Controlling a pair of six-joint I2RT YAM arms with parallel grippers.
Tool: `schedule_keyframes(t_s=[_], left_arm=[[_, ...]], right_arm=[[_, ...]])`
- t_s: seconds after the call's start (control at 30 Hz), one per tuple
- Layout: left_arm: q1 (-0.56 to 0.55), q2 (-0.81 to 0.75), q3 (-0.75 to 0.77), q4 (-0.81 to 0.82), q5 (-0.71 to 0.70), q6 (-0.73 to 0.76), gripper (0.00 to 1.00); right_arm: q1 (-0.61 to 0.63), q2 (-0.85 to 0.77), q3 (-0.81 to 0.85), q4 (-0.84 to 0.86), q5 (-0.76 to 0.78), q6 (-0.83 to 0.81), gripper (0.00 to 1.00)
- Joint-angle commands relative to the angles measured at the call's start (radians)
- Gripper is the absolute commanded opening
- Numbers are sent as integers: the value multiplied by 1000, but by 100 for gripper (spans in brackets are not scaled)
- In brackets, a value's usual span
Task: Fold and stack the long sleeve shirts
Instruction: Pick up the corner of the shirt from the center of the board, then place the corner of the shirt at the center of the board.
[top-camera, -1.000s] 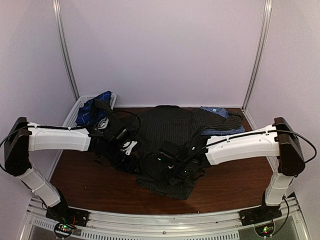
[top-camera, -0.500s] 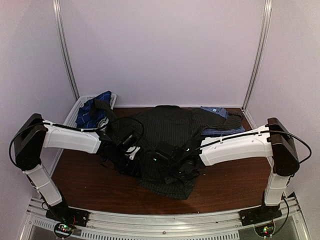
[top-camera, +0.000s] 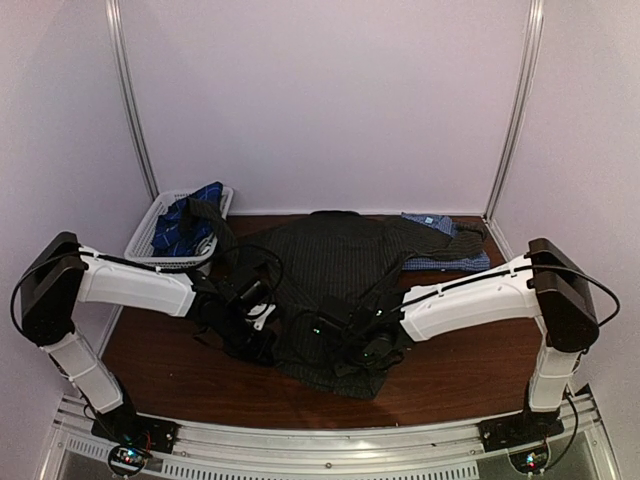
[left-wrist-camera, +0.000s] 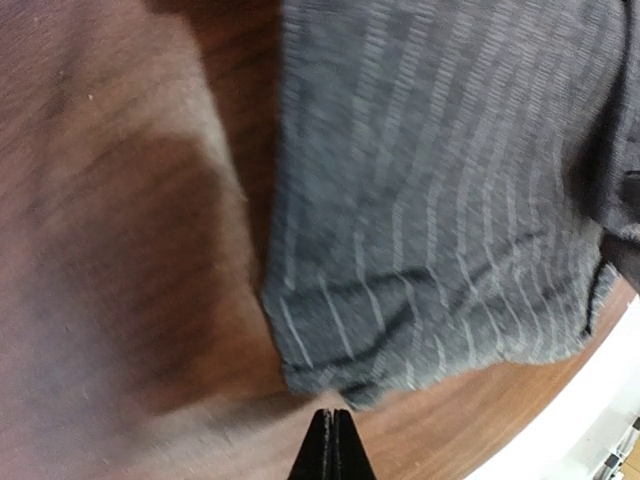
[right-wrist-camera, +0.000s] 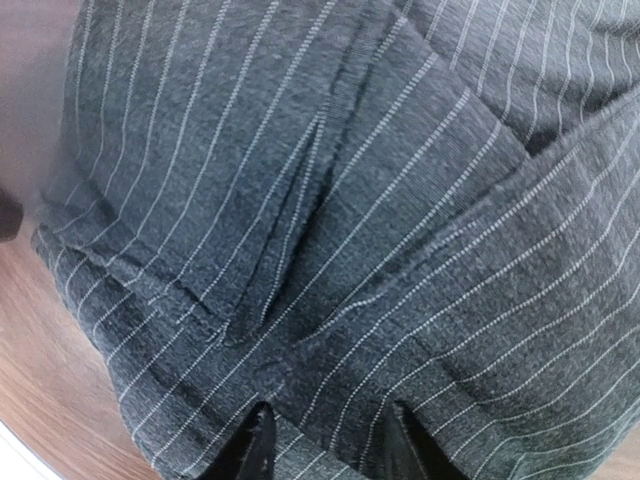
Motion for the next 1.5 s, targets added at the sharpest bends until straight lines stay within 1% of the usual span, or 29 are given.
schedule_keyframes(t_s=[0.0,0.1,0.13,0.2,0.3,0.5,0.63,0.77,0.87,0.97,1.17,1.23,1.33,1.47], left_arm=[[-20,-71,-30,26,17,-44,0],[-20,-97,-36,26,5,-54,0],[-20,-102,-32,26,0,-54,0],[-20,-97,-17,25,-5,-54,5],[-20,-74,16,16,-19,-42,13],[-20,-32,107,-1,-9,13,19],[-24,-1,167,-17,16,40,23],[-50,47,211,-19,35,62,26],[-85,95,268,-33,32,77,29],[-119,162,357,-83,-9,96,33],[-166,277,470,-157,-110,107,43],[-181,312,489,-175,-132,109,46],[-192,340,497,-177,-148,107,50],[-198,359,502,-177,-181,96,50]], right_arm=[[6,-17,-14,21,7,33,24],[5,-40,-28,23,14,50,8],[6,-55,-32,22,20,56,5],[5,-81,-41,16,33,70,1],[5,-126,-51,-8,60,93,0],[3,-277,-114,-96,148,194,0],[-9,-421,-225,-171,203,296,0],[-35,-566,-370,-212,199,405,0],[-60,-658,-470,-199,173,460,1],[-81,-707,-537,-155,133,480,4],[-91,-699,-583,-98,107,495,5],[-91,-699,-587,-91,102,500,8],[-92,-712,-577,-109,109,504,18],[-92,-734,-541,-159,136,498,37]])
